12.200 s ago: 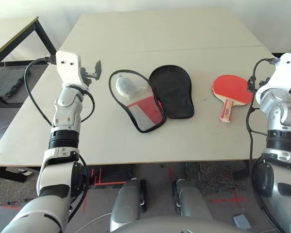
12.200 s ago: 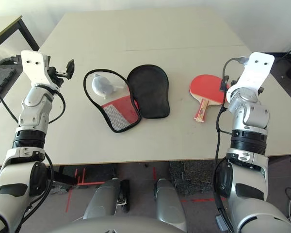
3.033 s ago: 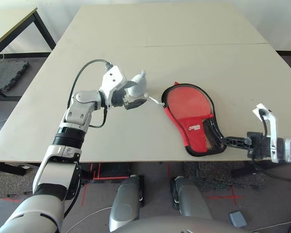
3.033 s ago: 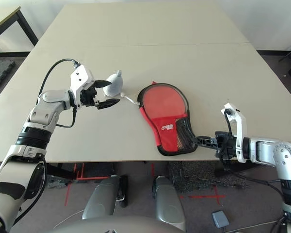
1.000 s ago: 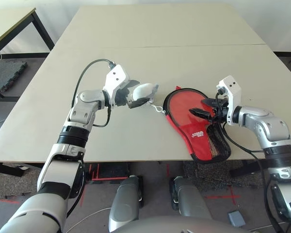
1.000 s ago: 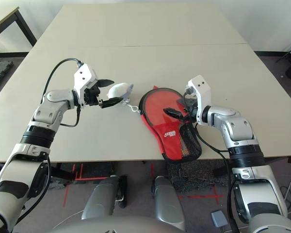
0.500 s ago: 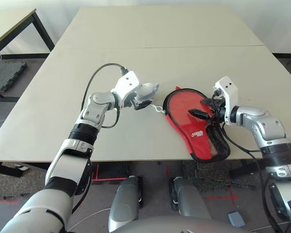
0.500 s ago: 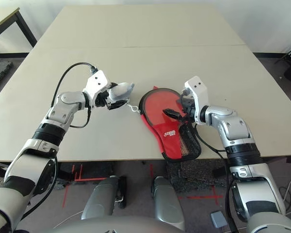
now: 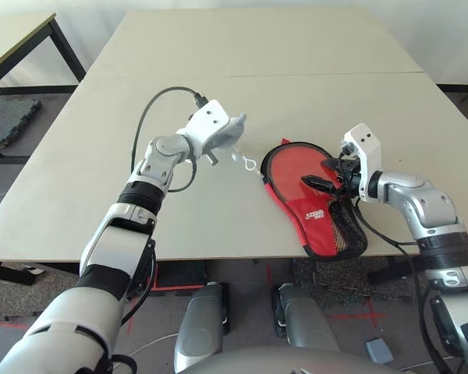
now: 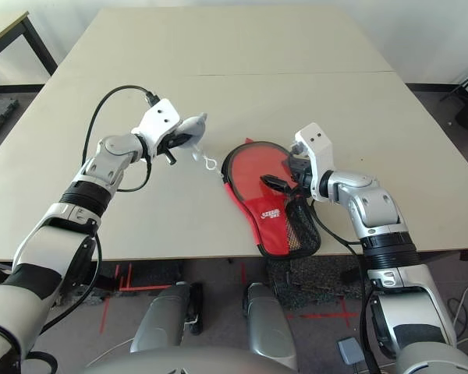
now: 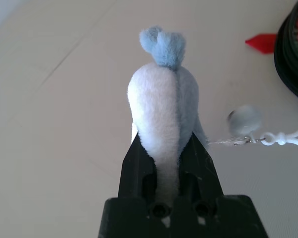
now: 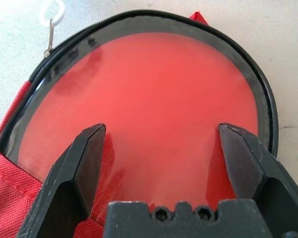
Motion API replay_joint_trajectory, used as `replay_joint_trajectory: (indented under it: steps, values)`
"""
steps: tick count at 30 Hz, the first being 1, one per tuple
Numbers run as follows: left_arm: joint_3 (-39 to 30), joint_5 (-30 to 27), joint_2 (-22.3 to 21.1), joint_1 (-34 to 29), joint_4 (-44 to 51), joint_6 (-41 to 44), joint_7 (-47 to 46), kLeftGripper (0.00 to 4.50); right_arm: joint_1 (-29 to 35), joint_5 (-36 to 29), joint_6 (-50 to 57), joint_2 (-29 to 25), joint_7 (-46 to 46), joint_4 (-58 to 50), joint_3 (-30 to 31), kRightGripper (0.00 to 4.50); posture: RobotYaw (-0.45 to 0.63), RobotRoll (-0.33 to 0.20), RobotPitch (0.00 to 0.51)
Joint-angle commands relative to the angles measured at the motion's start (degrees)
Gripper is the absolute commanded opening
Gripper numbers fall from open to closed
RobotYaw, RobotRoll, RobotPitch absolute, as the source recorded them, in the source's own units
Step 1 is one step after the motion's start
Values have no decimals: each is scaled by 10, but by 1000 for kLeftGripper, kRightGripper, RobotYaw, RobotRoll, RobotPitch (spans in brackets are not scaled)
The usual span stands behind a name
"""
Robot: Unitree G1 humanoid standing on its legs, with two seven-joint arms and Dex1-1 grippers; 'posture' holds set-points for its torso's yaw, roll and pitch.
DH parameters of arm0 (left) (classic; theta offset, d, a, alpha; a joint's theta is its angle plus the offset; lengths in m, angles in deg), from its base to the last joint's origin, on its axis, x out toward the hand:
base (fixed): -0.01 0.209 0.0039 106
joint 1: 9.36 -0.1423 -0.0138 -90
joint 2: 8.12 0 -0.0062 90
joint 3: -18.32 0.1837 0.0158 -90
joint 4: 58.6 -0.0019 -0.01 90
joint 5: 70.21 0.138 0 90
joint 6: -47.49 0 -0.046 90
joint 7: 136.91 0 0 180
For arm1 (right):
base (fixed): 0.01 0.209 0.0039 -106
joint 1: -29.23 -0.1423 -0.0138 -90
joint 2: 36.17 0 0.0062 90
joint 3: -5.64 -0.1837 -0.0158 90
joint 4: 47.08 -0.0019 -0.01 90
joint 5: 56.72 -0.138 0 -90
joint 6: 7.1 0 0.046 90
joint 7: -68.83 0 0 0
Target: Store the ping-pong paddle in its case and zip it.
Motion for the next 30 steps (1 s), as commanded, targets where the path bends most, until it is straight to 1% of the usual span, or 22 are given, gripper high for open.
replay_joint_trajectory:
  steps: [1,9,17,30]
  values:
    - [-1,12,12,29,-36,-19,-16,209,20,8,19,6,-1,20,15,4500,85,0,129]
    - [17,50,45,95,-133,-61,-53,208,30,16,21,14,-3,19,25,4500,74,0,133]
    - [42,106,85,155,-219,-89,-137,207,53,23,23,14,-5,4,32,4500,47,0,139]
    - [72,175,126,195,-263,-89,-207,207,88,15,43,22,-21,-40,29,4500,-12,0,159]
